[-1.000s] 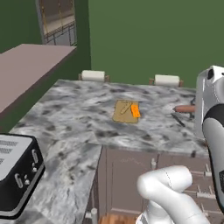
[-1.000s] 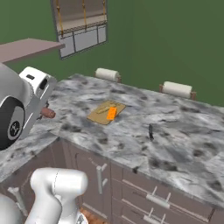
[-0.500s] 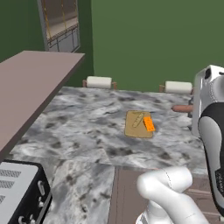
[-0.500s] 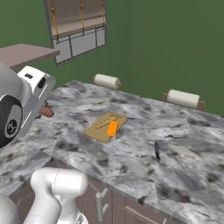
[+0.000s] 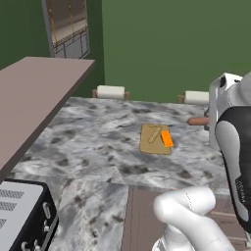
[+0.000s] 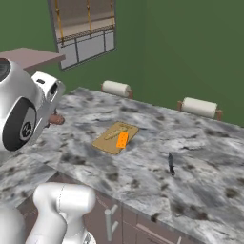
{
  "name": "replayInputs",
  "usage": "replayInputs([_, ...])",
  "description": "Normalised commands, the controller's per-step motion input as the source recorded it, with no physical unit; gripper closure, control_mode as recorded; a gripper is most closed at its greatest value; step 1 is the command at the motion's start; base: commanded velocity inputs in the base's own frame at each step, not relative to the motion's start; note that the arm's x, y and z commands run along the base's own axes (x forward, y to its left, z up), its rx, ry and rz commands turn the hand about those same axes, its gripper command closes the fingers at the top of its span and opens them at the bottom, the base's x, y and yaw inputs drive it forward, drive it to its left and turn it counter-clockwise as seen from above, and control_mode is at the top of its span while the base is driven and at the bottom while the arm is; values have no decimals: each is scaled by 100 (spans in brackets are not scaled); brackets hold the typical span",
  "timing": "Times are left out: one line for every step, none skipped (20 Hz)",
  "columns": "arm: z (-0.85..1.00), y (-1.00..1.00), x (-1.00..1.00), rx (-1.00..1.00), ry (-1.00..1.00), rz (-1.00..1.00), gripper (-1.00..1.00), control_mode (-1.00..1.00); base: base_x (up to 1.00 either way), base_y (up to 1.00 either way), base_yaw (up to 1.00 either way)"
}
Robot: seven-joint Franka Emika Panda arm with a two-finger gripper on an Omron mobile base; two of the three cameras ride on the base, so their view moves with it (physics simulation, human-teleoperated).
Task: Retrieve the sausage and cheese from the fridge and place them on the cutting board on the counter.
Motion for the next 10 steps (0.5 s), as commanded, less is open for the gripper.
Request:
replayInputs([-35, 8, 100, -8, 27, 16, 100, -100, 0, 0, 0])
replayInputs([-36, 18, 100, -8, 23, 14, 100, -100, 0, 0, 0])
replayInputs([-39, 12, 100, -4, 21, 13, 100, -100, 0, 0, 0])
replayInputs([-43, 15, 100, -2, 10, 12, 100, -100, 0, 0, 0])
replayInputs([-46, 24, 94, -3, 6, 10, 100, -100, 0, 0, 0])
replayInputs([-50, 28, 91, 0, 3, 9, 100, -100, 0, 0, 0])
replayInputs([-44, 12, 100, 0, 1, 10, 100, -100, 0, 0, 0])
replayInputs([-48, 0, 100, 0, 2, 10, 100, -100, 0, 0, 0])
replayInputs([-57, 0, 100, 0, 0, 5, 100, -100, 0, 0, 0])
replayInputs([-63, 0, 100, 0, 0, 0, 100, -100, 0, 0, 0])
